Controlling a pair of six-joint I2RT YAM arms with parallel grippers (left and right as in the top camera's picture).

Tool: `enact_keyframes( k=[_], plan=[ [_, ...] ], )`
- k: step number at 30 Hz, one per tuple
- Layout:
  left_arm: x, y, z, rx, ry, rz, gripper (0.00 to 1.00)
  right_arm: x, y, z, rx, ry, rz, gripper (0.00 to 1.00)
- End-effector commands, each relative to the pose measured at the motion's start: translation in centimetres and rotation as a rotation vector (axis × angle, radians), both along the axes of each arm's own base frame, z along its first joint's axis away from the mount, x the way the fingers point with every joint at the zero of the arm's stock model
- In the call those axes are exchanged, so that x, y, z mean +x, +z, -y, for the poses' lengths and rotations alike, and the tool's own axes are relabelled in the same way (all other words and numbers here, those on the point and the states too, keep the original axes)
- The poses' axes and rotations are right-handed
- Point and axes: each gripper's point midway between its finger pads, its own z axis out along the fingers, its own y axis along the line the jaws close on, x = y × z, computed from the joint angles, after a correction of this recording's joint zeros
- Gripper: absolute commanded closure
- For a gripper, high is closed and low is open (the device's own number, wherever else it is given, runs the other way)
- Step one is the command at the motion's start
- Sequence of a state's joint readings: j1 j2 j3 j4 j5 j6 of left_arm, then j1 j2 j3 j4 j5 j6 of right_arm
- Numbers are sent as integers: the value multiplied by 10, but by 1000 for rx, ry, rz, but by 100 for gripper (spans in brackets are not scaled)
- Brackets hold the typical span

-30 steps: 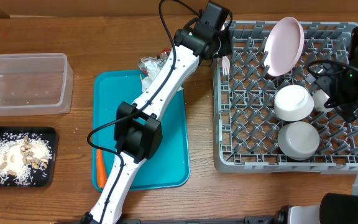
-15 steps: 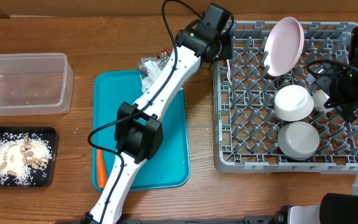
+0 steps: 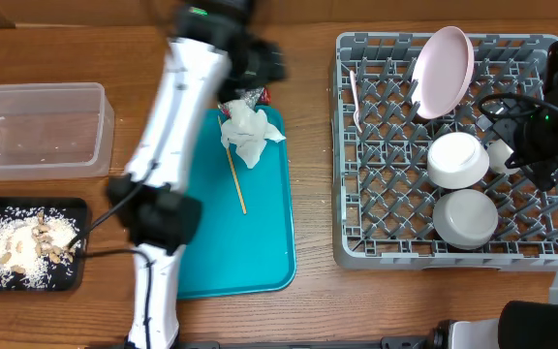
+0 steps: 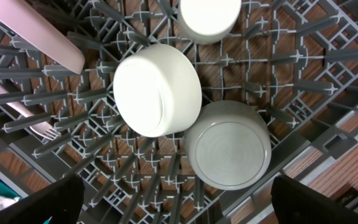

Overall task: Sort waste into correct bins and load items into the dishwasher rack
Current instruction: 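Lower the fork into the rack's left side and open the left gripper, then return the left gripper to the tray and grasp the wooden chopstick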

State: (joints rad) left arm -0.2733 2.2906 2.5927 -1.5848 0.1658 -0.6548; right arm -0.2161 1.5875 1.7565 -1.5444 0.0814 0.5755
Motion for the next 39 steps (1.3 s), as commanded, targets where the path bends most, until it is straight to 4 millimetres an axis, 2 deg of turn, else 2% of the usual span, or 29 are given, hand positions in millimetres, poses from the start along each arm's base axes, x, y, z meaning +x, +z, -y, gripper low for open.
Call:
enact_keyframes(
  k=[1, 2, 3, 7, 12, 24, 30, 39],
  plan=[
    [-18, 11, -32, 83, 27, -34, 30, 0, 0, 1, 1, -1, 2, 0],
    [-18, 5, -35, 95, -28, -42, 35, 0, 0, 1, 1, -1, 2, 0],
    [-20, 0, -34, 95, -61, -57, 35, 0, 0, 1, 1, 0, 2, 0],
    [-35, -31, -35, 120, -70, -175, 32, 0, 0, 1, 1, 0, 2, 0],
    [-52, -73, -37, 160, -75, -299, 32, 0, 0, 1, 1, 0, 2, 0],
    [-71, -149, -44, 183, -178, -394, 34, 0, 0, 1, 1, 0, 2, 0],
    [-68, -177, -43, 181, -197, -368, 31, 0, 0, 1, 1, 0, 2, 0],
    [-75, -212, -45, 179, -187, -365, 34, 0, 0, 1, 1, 0, 3, 0]
  ],
)
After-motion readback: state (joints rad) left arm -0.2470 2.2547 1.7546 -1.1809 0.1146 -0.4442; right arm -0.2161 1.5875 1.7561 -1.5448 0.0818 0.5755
